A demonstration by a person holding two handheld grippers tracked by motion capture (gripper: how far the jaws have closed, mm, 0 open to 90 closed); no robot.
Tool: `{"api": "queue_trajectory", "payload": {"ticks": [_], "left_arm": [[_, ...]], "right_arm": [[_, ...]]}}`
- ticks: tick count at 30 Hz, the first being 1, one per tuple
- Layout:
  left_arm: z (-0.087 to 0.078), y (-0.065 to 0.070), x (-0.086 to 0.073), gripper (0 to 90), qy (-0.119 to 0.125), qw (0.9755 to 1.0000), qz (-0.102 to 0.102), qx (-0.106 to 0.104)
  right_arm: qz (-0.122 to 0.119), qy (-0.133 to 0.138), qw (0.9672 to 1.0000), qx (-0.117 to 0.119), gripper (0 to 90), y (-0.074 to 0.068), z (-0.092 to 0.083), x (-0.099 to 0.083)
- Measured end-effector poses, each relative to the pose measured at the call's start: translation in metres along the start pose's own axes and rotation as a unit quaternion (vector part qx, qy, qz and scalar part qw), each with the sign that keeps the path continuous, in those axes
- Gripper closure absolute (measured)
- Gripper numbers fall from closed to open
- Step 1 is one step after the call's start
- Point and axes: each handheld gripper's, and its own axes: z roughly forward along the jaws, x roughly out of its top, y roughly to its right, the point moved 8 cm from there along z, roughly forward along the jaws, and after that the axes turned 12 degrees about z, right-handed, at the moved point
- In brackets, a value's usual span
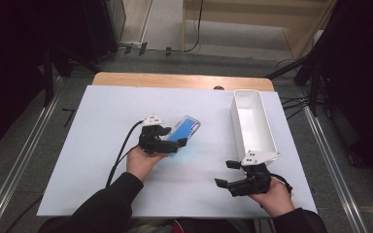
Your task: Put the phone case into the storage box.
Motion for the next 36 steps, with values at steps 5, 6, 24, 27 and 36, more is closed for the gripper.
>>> {"api": "queue_trajectory", "payload": {"ticks": [5,6,24,27,36], "left_arm": [[-0.006,-0.002,0.0,16.9,0.012,0.9998,0.0,0.016],[-0.007,-0.001,0.001,16.8,0.016,0.9997,-0.001,0.017],[-0.023,0.001,-0.003,16.9,0.057,0.9969,-0.041,0.037],[-0.027,0.001,-0.003,16.9,0.065,0.9959,-0.044,0.044],[-0.036,0.0,-0.001,16.9,0.091,0.9923,-0.046,0.07]], "right_arm": [[0.014,-0.011,0.9998,-0.002,20.1,-0.003,0.004,0.004],[0.012,-0.01,0.9999,-0.004,20.1,-0.003,0.004,0.005],[0.052,-0.007,0.9986,-0.007,18.9,-0.005,0.007,0.026],[0.056,-0.009,0.9983,-0.011,19.0,-0.005,0.009,0.029],[0.065,0.0,0.9978,-0.012,19.0,-0.009,0.015,0.043]]}}
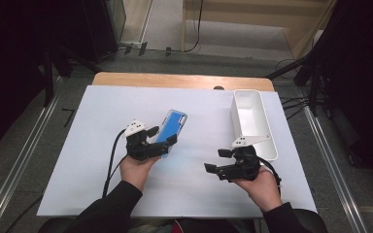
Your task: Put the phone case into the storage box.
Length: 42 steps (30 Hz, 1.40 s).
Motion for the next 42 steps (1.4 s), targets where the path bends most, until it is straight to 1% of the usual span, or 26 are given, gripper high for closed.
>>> {"api": "queue_trajectory", "payload": {"ticks": [2,3,4,5,6,8,9,10,11,14,16,18,19,21,22,23,24,28,29,32,34,36,40,42], "left_arm": [[0.0,0.001,-0.001,16.9,0.001,1.0,-0.006,0.001],[0.0,0.001,-0.003,16.9,0.0,1.0,-0.004,0.002],[0.0,0.001,-0.003,16.9,0.002,0.9999,-0.011,0.002],[0.0,0.002,-0.005,16.9,0.002,0.9999,-0.012,0.004],[0.0,0.001,-0.006,16.9,0.002,0.9999,-0.014,0.008],[0.0,0.002,-0.008,16.9,0.009,0.9996,-0.025,0.012],[0.0,0.002,-0.009,16.9,0.011,0.9994,-0.03,0.014],[-0.001,0.003,-0.01,16.9,0.01,0.9994,-0.029,0.012],[0.0,0.003,-0.011,16.9,0.011,0.9993,-0.032,0.015],[-0.001,0.005,-0.014,16.8,0.012,0.9993,-0.032,0.018],[-0.001,0.005,-0.016,16.9,0.013,0.9991,-0.034,0.021],[-0.001,0.006,-0.018,16.9,0.014,0.999,-0.033,0.027],[-0.001,0.006,-0.019,16.9,0.014,0.999,-0.031,0.029],[-0.001,0.007,-0.02,16.9,0.017,0.9989,-0.03,0.031],[0.0,0.008,-0.02,16.8,0.018,0.9989,-0.031,0.03],[0.0,0.008,-0.021,16.9,0.018,0.9988,-0.034,0.031],[0.0,0.008,-0.022,16.9,0.019,0.9986,-0.038,0.032],[0.003,0.009,-0.024,16.8,0.021,0.9984,-0.045,0.026],[0.004,0.009,-0.024,16.9,0.02,0.9984,-0.045,0.027],[0.006,0.009,-0.023,16.9,0.025,0.998,-0.048,0.03],[0.006,0.007,-0.023,16.9,0.025,0.9978,-0.049,0.035],[0.007,0.005,-0.024,16.9,0.028,0.9975,-0.053,0.037],[0.008,0.004,-0.024,16.9,0.031,0.9968,-0.063,0.039],[0.008,0.005,-0.024,16.8,0.032,0.9967,-0.063,0.039]], "right_arm": [[-0.001,0.0,1.0,-0.002,19.0,-0.001,0.001,0.002],[0.001,0.001,1.0,-0.001,19.0,-0.001,0.002,0.004],[0.002,-0.001,1.0,0.0,19.0,-0.002,0.002,0.005],[0.003,0.001,1.0,-0.003,19.1,-0.002,0.003,0.006],[0.007,-0.003,1.0,-0.004,19.2,-0.002,0.004,0.007],[0.005,-0.007,0.9999,-0.006,19.2,-0.003,0.005,0.008],[0.003,-0.005,1.0,-0.008,19.2,-0.002,0.006,0.01],[0.009,-0.006,0.9999,-0.009,19.3,-0.003,0.007,0.01],[0.01,-0.006,0.9999,-0.009,19.4,-0.003,0.008,0.011],[0.018,-0.004,0.9998,-0.01,19.6,-0.003,0.009,0.016],[0.015,-0.001,0.9998,-0.011,19.7,-0.004,0.009,0.019],[0.014,0.003,0.9999,-0.006,19.8,-0.006,0.01,0.022],[0.019,0.004,0.9998,-0.002,19.8,-0.007,0.011,0.024],[0.025,0.004,0.9997,-0.003,19.9,-0.008,0.012,0.026],[0.031,0.002,0.9995,-0.003,19.9,-0.008,0.013,0.027],[0.028,0.002,0.9996,-0.005,19.9,-0.008,0.014,0.028],[0.031,0.0,0.9995,-0.004,19.9,-0.008,0.015,0.028],[0.031,0.01,0.9994,-0.006,19.9,-0.008,0.016,0.034],[0.031,0.015,0.9994,-0.006,19.9,-0.008,0.017,0.036],[0.033,0.016,0.9993,-0.004,19.9,-0.009,0.018,0.04],[0.026,0.022,0.9994,-0.005,19.9,-0.008,0.019,0.043],[0.027,0.021,0.9994,-0.006,19.9,-0.009,0.02,0.045],[0.038,0.019,0.9991,-0.005,20.4,-0.008,0.022,0.05],[0.043,0.018,0.9989,-0.005,20.4,-0.007,0.023,0.053]]}}
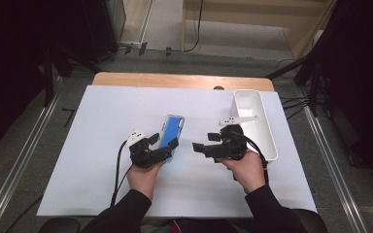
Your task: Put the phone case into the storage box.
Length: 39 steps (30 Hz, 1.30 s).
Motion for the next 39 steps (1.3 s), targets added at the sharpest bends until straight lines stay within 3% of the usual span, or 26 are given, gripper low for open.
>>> {"api": "queue_trajectory", "payload": {"ticks": [5,12,17,32,39], "left_arm": [[0.0,0.001,0.0,16.8,0.003,1.0,0.004,-0.002],[0.001,0.002,-0.001,16.8,0.004,1.0,0.003,-0.003],[0.001,0.003,-0.003,16.8,0.0,1.0,0.004,-0.001],[0.002,0.004,-0.005,16.8,-0.002,0.9999,0.013,-0.002],[0.002,0.006,-0.007,16.8,-0.004,0.9998,0.017,-0.001]], "right_arm": [[0.021,0.0,0.9998,0.004,20.4,0.0,0.003,0.008],[0.012,-0.002,0.9999,0.0,19.5,-0.001,0.009,0.015],[0.02,-0.009,0.9997,0.008,19.4,-0.004,0.012,0.02],[0.037,-0.01,0.9992,0.004,20.1,-0.004,0.025,0.035],[0.056,-0.012,0.9984,0.0,20.7,0.0,0.029,0.04]]}}
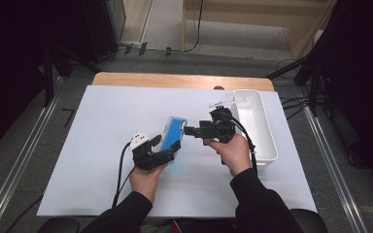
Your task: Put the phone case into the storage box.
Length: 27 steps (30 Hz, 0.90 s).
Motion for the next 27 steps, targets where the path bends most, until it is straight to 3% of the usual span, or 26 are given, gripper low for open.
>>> {"api": "queue_trajectory", "payload": {"ticks": [13,27], "left_arm": [[0.0,0.0,-0.002,16.8,0.0,1.0,0.007,0.005],[0.001,-0.002,-0.002,16.8,0.002,0.9998,0.005,0.017]], "right_arm": [[0.016,-0.007,0.9998,-0.005,21.4,0.003,0.01,0.01],[0.044,-0.011,0.999,0.004,22.7,0.002,0.024,0.019]]}}
